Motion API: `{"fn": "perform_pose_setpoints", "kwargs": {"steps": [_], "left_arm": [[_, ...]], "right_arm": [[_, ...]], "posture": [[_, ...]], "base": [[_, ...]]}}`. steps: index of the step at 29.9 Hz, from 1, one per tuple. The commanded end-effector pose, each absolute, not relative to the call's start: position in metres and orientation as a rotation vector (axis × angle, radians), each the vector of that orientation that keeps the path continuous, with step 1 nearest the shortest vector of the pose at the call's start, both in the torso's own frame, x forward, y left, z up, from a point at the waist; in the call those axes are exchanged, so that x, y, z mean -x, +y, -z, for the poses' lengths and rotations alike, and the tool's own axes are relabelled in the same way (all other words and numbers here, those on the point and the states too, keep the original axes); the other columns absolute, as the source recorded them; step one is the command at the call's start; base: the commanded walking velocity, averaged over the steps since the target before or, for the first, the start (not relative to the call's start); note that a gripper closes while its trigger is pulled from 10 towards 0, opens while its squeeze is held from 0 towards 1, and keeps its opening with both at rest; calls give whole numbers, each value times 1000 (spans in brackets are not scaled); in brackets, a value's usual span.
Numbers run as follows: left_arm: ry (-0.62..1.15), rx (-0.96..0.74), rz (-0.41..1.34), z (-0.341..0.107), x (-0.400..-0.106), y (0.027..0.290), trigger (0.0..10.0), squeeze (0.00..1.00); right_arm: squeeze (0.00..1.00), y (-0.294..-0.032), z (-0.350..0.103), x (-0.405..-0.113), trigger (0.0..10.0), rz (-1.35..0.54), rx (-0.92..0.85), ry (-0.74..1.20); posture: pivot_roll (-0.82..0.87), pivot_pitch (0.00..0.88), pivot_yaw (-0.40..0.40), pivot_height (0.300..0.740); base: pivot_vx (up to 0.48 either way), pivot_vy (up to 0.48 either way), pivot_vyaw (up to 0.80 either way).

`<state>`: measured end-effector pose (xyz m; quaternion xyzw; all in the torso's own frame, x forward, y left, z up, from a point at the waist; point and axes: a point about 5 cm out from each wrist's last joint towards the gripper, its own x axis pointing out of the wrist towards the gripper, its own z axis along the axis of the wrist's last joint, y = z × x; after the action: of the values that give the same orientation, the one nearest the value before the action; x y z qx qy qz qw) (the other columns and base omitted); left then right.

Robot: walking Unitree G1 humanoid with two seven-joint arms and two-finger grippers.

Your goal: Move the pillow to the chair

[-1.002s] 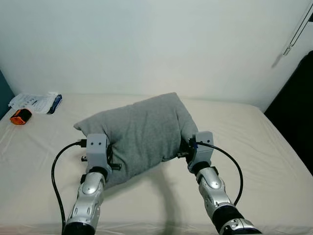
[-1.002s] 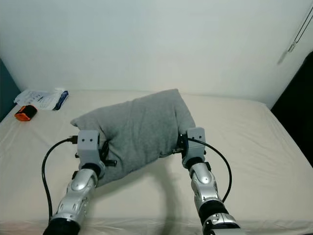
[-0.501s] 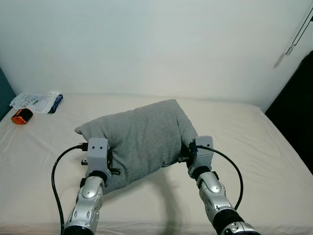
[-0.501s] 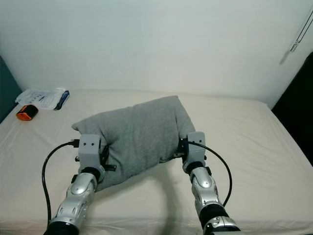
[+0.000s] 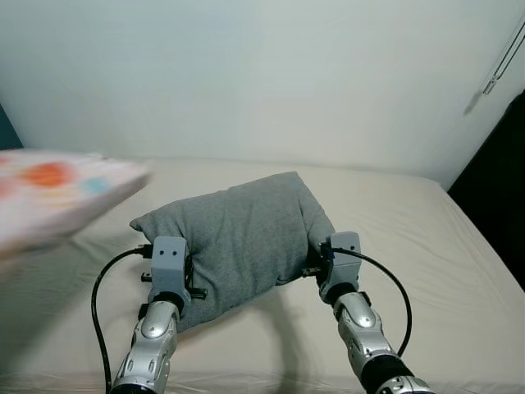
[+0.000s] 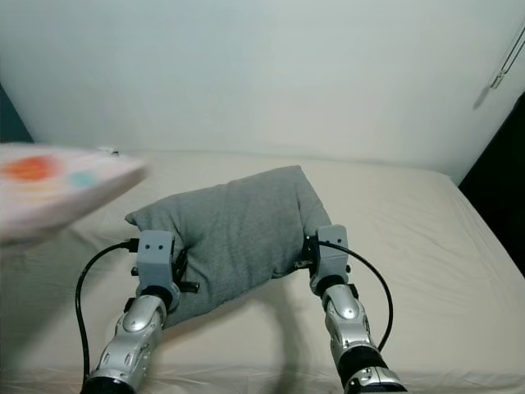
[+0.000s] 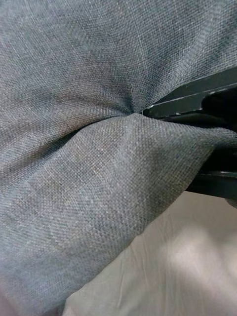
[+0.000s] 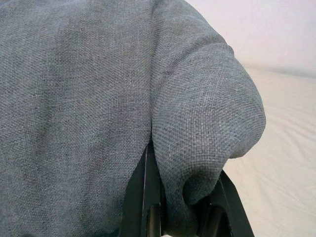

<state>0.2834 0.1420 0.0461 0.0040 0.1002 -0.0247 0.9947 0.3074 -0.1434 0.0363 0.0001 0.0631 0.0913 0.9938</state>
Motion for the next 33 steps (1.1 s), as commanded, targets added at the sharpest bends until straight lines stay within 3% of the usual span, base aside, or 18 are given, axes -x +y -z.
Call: {"fn": "perform_pose_setpoints", "kwargs": {"steps": [1, 14, 33], "left_arm": [[147, -17, 123, -56, -288, 126, 10000, 0], [112, -24, 95, -70, -309, 132, 10000, 0], [200, -44, 55, -47, -296, 141, 10000, 0]], "right_arm": [[0, -131, -37, -307, 10000, -240, 6, 125], [0, -127, -46, -317, 10000, -234, 8, 118], [0, -129, -34, -309, 10000, -205, -3, 158]], "posture": [[63, 0, -79, 740], [60, 0, -76, 740], [62, 0, -68, 740]], "base": [[0, 0, 0], [0, 0, 0], [0, 0, 0]]}}
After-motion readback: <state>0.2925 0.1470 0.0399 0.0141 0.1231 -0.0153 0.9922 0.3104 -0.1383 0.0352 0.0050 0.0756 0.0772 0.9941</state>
